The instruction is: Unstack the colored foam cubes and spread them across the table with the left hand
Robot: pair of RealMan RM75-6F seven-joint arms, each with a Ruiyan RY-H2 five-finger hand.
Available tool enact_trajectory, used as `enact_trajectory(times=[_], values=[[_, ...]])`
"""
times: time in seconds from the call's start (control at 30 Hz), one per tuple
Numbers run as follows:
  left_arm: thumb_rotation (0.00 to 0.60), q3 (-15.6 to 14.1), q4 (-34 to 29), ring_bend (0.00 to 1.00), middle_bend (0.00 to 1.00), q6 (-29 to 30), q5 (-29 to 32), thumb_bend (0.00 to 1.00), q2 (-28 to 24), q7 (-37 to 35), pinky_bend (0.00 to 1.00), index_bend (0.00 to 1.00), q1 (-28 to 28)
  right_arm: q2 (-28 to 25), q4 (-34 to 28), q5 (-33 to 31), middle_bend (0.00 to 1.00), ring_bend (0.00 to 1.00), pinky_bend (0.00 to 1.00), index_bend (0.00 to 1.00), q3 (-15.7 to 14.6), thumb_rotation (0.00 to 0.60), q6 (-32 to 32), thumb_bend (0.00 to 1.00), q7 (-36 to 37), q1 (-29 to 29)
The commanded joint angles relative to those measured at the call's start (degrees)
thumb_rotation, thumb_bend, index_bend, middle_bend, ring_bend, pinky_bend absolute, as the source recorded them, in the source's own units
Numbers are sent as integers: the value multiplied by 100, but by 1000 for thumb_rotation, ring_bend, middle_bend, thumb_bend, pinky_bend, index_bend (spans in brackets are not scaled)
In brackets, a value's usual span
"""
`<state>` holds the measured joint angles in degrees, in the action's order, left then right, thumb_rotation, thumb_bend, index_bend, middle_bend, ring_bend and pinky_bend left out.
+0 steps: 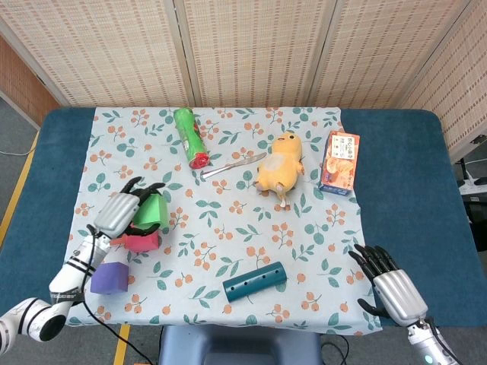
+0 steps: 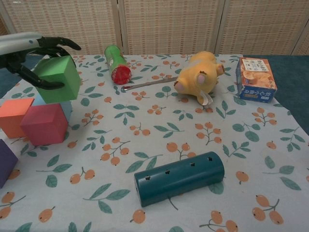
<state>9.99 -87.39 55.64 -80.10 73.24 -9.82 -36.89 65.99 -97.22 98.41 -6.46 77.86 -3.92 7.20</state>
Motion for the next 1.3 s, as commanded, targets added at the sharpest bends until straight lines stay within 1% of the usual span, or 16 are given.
enact_trajectory(times=[0.03, 0.13, 0.2, 0.37, 0.47, 0.5, 0.57, 0.63, 0.73, 0.83, 0.93, 0.97, 1.03, 1.13, 1.17, 1.3], values=[[600, 113, -19, 343, 378, -469, 104, 295, 379, 339, 45, 124, -435, 6, 14, 9, 0, 0, 0, 0, -26, 600, -73, 122, 28, 36], [600, 208, 231, 329, 359, -842, 382, 296, 830, 660, 44, 117, -795, -3, 6, 37, 0, 0, 0, 0, -68, 600, -142, 121, 77, 66], [600, 272, 521, 324, 348, -1034, 568, 296, 1173, 771, 42, 114, -1007, -19, 2, 55, 0, 0, 0, 0, -83, 600, -144, 121, 113, 73], [600, 420, 1338, 311, 327, -1349, 799, 312, 1867, 853, 32, 96, -1467, -35, 29, -20, 0, 0, 0, 0, -63, 600, -191, 122, 183, 98], [600, 471, 1764, 281, 302, -1361, 890, 312, 2164, 955, 24, 77, -1625, -43, 46, -61, 0, 0, 0, 0, -56, 600, -254, 121, 247, 133], [600, 467, 1855, 233, 273, -1382, 927, 313, 2217, 994, 20, 55, -1654, -45, 53, -73, 0, 0, 0, 0, -47, 600, -258, 121, 270, 140], [600, 435, 1984, 87, 166, -1436, 997, 315, 2283, 1055, 13, 10, -1689, -47, 68, -97, 0, 0, 0, 0, -25, 600, -248, 122, 310, 148], [600, 410, 1977, 12, 74, -1458, 1025, 314, 2278, 1024, 11, 0, -1684, -48, 81, -104, 0, 0, 0, 0, -15, 600, -238, 125, 330, 151], [600, 333, 1947, 0, 3, -1372, 965, 315, 2206, 1134, 10, 0, -1660, -26, 139, -38, 0, 0, 0, 0, -11, 600, -177, 160, 315, 151], [600, 333, 1651, 0, 0, -1285, 1021, 315, 2045, 1137, 11, 0, -1583, -14, 136, 31, 0, 0, 0, 0, -39, 600, -112, 170, 329, 128], [600, 269, 1210, 0, 0, -1044, 913, 312, 1711, 1261, 14, 0, -1445, -9, 132, 84, 0, 0, 0, 0, -60, 600, -72, 170, 345, 118], [600, 236, 1041, 0, 0, -928, 863, 311, 1581, 1324, 14, 0, -1377, -9, 135, 104, 0, 0, 0, 0, -74, 600, -72, 170, 350, 118], [600, 121, 545, 0, 3, -586, 785, 310, 1141, 1549, 14, 0, -1123, -9, 141, 156, 0, 0, 0, 0, -107, 600, -83, 170, 361, 126], [600, -51, 44, 0, 10, -264, 812, 309, 580, 1716, 20, 0, -764, 0, 144, 205, 0, 0, 0, 0, -147, 600, -120, 169, 357, 142], [600, -111, -117, 0, 8, -178, 881, 309, 340, 1697, 23, 0, -609, 7, 143, 224, 0, 0, 0, 0, -166, 600, -135, 170, 344, 145], [598, -238, -368, 0, 2, 135, 1045, 312, -235, 1395, 26, 0, -126, -8, 97, 298, 0, 0, 0, 0, -235, 600, -169, 170, 335, 153]])
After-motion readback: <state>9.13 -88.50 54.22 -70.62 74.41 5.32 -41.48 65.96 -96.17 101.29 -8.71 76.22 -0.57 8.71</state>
